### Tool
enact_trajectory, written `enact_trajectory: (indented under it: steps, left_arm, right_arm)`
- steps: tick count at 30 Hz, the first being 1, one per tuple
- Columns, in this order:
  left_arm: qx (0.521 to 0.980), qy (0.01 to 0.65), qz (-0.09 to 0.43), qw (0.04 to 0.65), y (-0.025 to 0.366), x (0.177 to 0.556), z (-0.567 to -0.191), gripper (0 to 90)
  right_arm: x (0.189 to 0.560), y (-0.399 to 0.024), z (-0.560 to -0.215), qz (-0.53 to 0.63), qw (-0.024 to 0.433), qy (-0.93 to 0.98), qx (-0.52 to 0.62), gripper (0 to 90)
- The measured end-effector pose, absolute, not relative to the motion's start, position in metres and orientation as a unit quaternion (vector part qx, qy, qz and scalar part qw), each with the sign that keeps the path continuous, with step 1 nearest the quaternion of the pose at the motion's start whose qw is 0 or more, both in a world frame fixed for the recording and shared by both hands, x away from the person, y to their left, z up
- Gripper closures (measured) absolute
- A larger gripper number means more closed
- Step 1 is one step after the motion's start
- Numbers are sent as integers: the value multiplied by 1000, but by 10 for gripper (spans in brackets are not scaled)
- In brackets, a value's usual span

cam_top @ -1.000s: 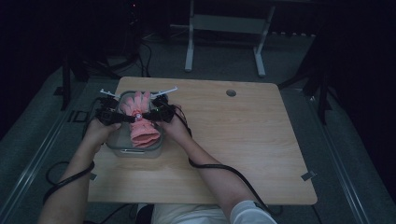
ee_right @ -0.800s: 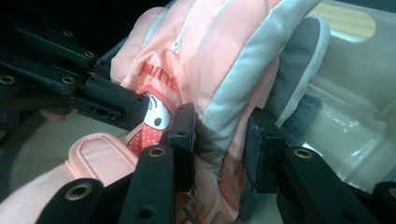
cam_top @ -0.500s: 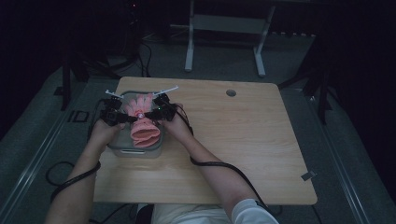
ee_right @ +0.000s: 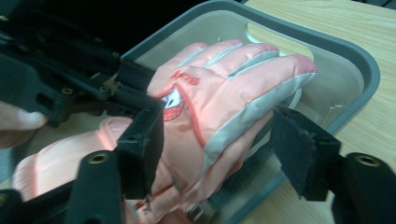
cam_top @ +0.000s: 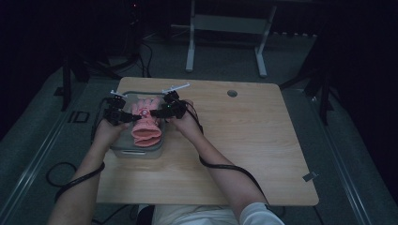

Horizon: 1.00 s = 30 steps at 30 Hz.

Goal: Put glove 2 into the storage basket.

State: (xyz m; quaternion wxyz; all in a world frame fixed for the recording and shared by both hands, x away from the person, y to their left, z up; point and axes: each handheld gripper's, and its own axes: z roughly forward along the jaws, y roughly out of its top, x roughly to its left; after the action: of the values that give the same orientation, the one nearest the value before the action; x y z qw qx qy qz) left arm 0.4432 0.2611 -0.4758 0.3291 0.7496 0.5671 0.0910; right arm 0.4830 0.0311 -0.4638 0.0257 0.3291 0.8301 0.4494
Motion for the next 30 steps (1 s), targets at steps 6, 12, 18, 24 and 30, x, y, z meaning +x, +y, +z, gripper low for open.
enact_trajectory:
  steps: [6, 12, 18, 24, 30]
  left_arm:
    - [743, 564, 118, 342, 264, 440, -470, 299]
    - [736, 568, 129, 346, 267, 439, -470, 230]
    - [728, 570, 131, 357, 274, 435, -469, 152]
    - [728, 564, 145, 361, 278, 430, -463, 137]
    - [727, 545, 148, 389, 279, 418, -451, 99]
  right_arm:
    - [478, 17, -457, 457, 32, 827, 325, 322]
    - [476, 6, -450, 466, 32, 824, 321, 300]
    - [474, -1, -447, 469, 32, 822, 320, 289]
    - [472, -4, -450, 470, 21, 827, 309, 214]
    - [470, -10, -449, 477, 16, 824, 307, 206]
